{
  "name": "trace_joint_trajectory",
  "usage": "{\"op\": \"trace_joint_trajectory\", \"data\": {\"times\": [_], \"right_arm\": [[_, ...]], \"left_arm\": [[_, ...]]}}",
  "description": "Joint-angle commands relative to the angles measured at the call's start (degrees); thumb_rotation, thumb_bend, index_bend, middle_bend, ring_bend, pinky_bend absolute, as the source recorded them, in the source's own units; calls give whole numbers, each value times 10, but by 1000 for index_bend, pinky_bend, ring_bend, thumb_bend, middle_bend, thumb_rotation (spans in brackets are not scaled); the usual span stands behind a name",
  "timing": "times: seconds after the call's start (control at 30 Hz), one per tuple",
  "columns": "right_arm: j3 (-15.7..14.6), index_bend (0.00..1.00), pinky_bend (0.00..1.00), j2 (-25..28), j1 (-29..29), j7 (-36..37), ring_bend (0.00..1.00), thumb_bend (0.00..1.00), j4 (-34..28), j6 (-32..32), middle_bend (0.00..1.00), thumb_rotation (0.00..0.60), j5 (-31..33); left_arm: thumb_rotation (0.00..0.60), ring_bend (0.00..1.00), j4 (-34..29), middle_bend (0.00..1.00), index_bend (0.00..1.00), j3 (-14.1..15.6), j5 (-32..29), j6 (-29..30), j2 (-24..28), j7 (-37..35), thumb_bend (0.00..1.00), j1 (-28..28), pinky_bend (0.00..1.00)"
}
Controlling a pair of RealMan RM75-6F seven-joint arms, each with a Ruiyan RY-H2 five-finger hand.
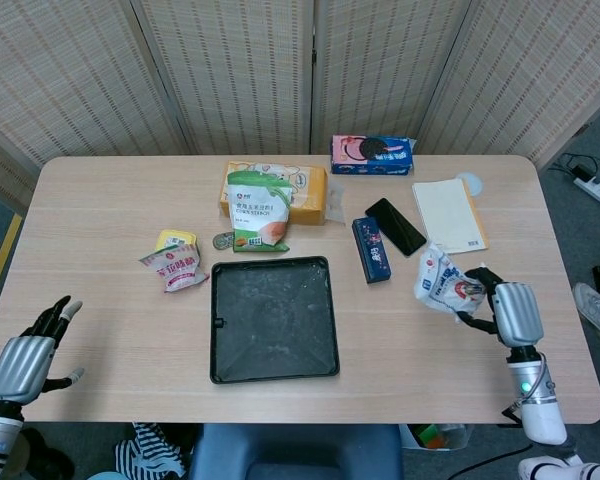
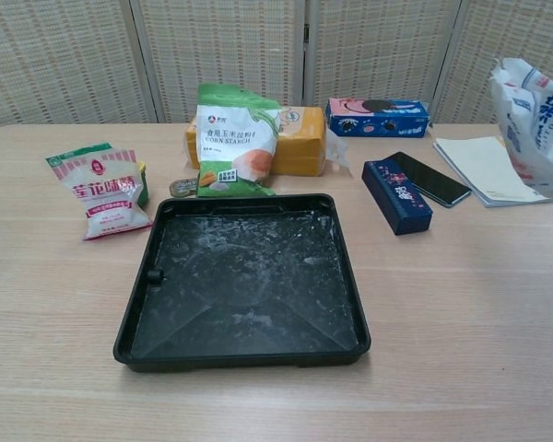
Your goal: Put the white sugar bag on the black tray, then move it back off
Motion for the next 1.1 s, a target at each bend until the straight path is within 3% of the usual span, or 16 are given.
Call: {"op": "trace_joint_trajectory", "data": {"times": [0.03, 0.23, 0.57, 0.67, 0.83, 1.1], "right_arm": [[24, 745, 1000, -18, -34, -11, 879, 478, 36, -9, 746, 600, 19], [63, 745, 1000, -68, -60, -77, 876, 478, 71, -6, 746, 600, 31], [123, 745, 998, -76, -22, -204, 873, 478, 52, -142, 741, 600, 79], [138, 735, 980, -93, -13, -207, 855, 479, 81, -186, 713, 600, 94], [152, 630, 929, -118, -5, -189, 813, 478, 126, -212, 621, 600, 80], [174, 628, 928, -141, 7, -211, 811, 478, 158, -244, 619, 600, 78]], "left_arm": [[600, 124, 0, 11, 42, 2, 5, 1, 2, -3, 220, 0, 393], [600, 125, 0, 11, 42, 4, 10, -4, 4, -12, 220, -2, 393], [600, 126, 1, 11, 42, 6, 17, -5, 11, -32, 221, -4, 400], [600, 127, 2, 11, 41, 6, 19, -3, 12, -37, 222, -4, 403], [600, 128, 1, 11, 42, 7, 21, -1, 16, -44, 223, -3, 404], [600, 129, 1, 11, 42, 9, 26, 0, 17, -48, 223, -3, 404]]}}
